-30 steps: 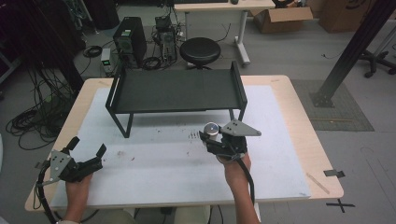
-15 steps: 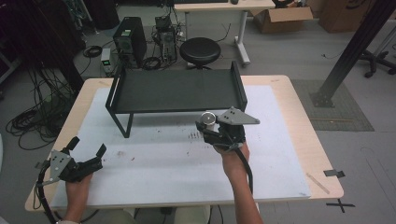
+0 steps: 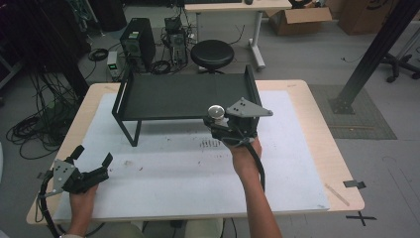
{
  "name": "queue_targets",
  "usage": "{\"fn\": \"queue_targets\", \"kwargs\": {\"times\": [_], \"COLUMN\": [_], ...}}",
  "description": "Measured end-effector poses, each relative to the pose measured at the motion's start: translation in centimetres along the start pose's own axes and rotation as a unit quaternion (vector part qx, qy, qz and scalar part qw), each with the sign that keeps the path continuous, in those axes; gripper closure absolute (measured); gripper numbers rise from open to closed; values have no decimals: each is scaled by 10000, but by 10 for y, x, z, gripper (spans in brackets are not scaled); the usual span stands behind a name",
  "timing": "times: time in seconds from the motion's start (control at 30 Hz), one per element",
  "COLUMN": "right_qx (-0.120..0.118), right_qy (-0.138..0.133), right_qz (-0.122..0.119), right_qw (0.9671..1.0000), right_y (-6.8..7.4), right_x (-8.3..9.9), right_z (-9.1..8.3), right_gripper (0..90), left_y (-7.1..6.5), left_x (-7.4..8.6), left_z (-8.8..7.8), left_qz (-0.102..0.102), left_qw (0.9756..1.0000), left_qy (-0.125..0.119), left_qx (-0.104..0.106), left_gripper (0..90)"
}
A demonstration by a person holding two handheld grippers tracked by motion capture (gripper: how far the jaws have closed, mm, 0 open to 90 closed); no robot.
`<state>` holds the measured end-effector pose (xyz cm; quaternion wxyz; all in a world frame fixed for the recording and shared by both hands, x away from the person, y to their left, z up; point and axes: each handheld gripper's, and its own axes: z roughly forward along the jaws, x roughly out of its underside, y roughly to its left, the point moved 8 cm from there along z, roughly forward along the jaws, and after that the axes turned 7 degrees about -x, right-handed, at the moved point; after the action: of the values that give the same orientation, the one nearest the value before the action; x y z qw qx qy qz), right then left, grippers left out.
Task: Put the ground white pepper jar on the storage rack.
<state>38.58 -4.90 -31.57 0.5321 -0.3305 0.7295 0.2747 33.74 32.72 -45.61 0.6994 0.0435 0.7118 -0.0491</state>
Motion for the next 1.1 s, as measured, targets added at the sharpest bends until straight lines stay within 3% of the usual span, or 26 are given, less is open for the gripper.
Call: {"fn": "queue_targets", "kwargs": {"times": [0.53,1.1], "right_qx": [-18,104], "right_qy": [-53,-3], "right_qz": [-63,-25], "right_qw": [10000,9999], "right_y": [-11,-36], "right_x": [-32,-53], "right_z": [23,60], "right_gripper": [487,488], "left_y": [0,0], "left_x": [0,0], "left_z": [0,0], "left_qz": [-14,-10], "left_qw": [10000,10000], "left_qy": [-11,-3], "left_qx": [-1,3], "left_gripper": [2,2]}}
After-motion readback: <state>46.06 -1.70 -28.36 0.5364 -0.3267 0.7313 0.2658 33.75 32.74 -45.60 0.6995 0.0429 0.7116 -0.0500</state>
